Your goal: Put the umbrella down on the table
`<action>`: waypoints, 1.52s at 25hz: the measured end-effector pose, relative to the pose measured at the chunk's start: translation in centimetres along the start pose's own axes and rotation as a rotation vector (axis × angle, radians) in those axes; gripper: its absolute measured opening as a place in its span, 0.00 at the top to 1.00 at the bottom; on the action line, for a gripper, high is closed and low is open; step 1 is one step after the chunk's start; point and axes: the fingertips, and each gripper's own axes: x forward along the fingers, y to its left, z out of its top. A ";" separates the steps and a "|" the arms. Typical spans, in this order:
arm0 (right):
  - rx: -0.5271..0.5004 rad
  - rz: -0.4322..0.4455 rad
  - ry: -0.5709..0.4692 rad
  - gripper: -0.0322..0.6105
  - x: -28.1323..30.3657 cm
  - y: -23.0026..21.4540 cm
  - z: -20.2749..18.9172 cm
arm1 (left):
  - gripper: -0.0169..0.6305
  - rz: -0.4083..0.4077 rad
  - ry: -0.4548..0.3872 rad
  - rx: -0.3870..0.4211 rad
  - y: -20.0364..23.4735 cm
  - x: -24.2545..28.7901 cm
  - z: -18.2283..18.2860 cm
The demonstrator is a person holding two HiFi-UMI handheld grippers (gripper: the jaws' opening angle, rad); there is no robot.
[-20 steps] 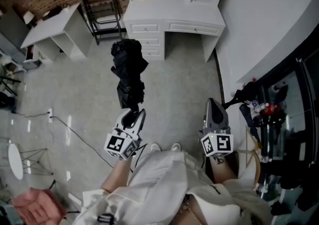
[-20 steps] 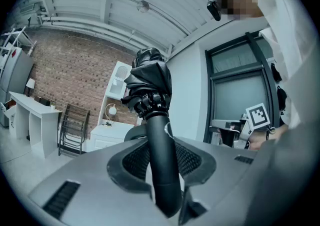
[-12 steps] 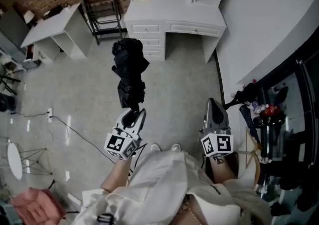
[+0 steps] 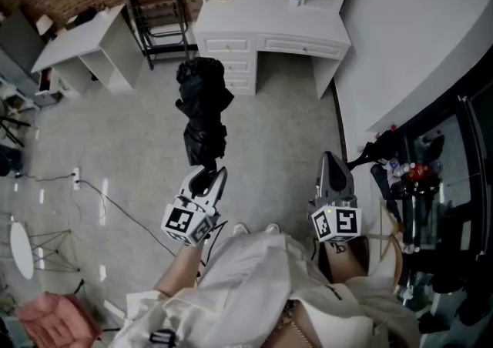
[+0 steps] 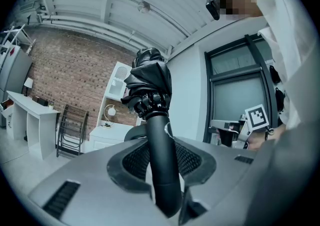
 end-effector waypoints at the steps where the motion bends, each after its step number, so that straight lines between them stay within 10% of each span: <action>1: -0.002 0.001 0.000 0.92 0.1 0.3 0.0 | 0.77 -0.003 0.000 0.001 0.2 -0.1 0.0; 38: 0.023 -0.037 0.004 0.92 4.3 1.8 -2.2 | 0.77 -0.036 0.024 0.029 4.4 3.7 0.1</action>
